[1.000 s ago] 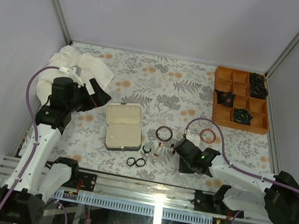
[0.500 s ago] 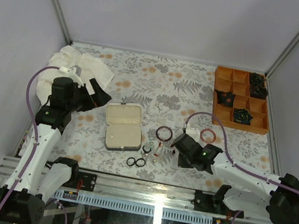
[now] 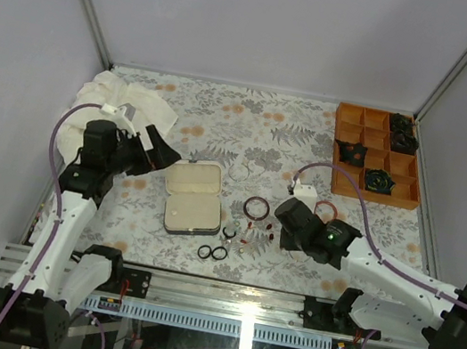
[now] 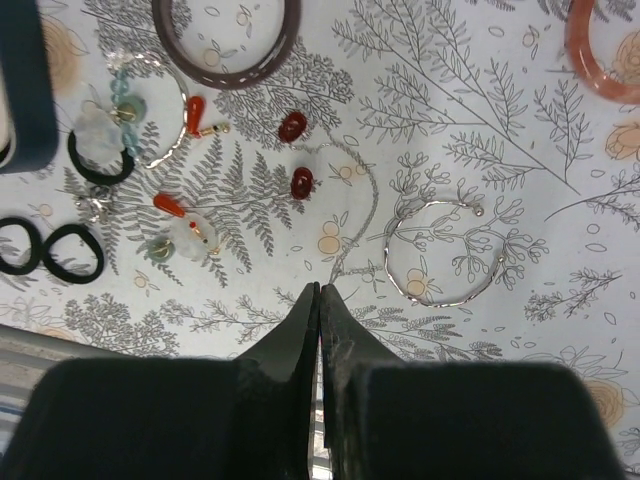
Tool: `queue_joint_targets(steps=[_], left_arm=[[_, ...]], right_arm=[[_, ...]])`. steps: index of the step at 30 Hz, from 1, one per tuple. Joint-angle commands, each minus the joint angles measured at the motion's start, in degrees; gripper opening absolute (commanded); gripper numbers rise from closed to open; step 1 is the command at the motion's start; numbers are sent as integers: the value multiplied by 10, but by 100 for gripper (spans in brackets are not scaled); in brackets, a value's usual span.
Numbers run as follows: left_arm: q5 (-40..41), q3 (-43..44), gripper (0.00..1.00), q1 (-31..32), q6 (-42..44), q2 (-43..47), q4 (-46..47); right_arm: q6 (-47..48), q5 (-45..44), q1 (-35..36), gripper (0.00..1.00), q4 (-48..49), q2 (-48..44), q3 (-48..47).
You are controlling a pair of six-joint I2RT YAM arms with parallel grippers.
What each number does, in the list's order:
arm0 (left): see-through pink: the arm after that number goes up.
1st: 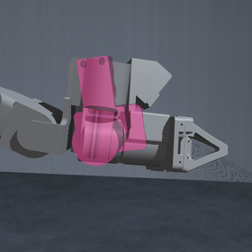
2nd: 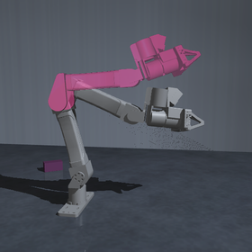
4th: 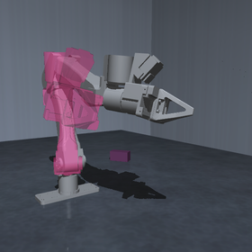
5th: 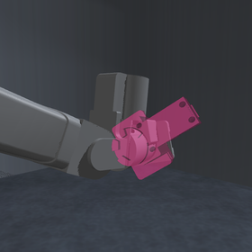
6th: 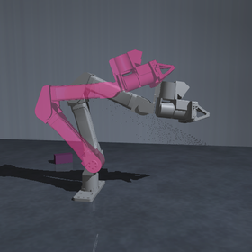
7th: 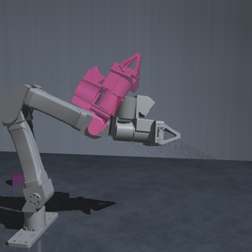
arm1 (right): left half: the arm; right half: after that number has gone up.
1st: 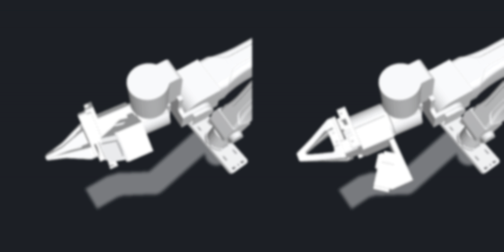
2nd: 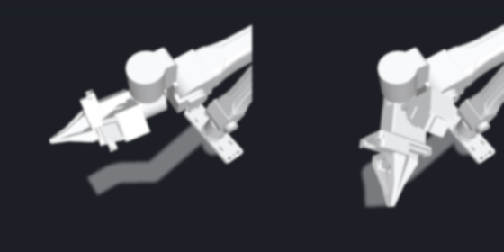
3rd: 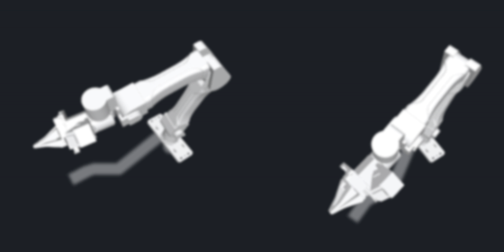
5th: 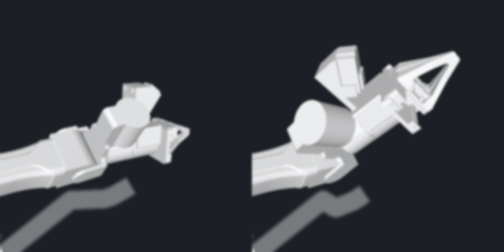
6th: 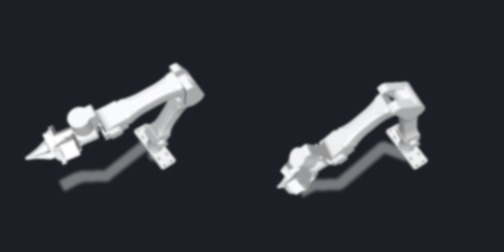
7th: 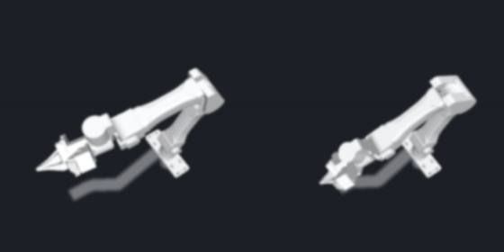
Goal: Organize the mixed jewelry
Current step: Pick up the jewelry from the center of the board.
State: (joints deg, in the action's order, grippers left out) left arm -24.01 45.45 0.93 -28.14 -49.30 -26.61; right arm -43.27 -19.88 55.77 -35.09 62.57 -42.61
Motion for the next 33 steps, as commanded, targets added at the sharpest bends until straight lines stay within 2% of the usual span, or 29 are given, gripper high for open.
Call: queue_joint_targets(steps=[1,18,23,33], left_arm=[[-49,5,100,11,8,4,18],[-8,19,97,138,-21,42,-7],[-6,20,99,169,-34,40,-1],[-79,-25,100,185,-98,13,91]], right_arm=[[21,-31,4,0,-20,-21,-41],[59,-39,4,0,-74,-44,-152],[64,-39,4,0,-82,-49,-172],[80,-36,4,0,-111,-61,-216]])
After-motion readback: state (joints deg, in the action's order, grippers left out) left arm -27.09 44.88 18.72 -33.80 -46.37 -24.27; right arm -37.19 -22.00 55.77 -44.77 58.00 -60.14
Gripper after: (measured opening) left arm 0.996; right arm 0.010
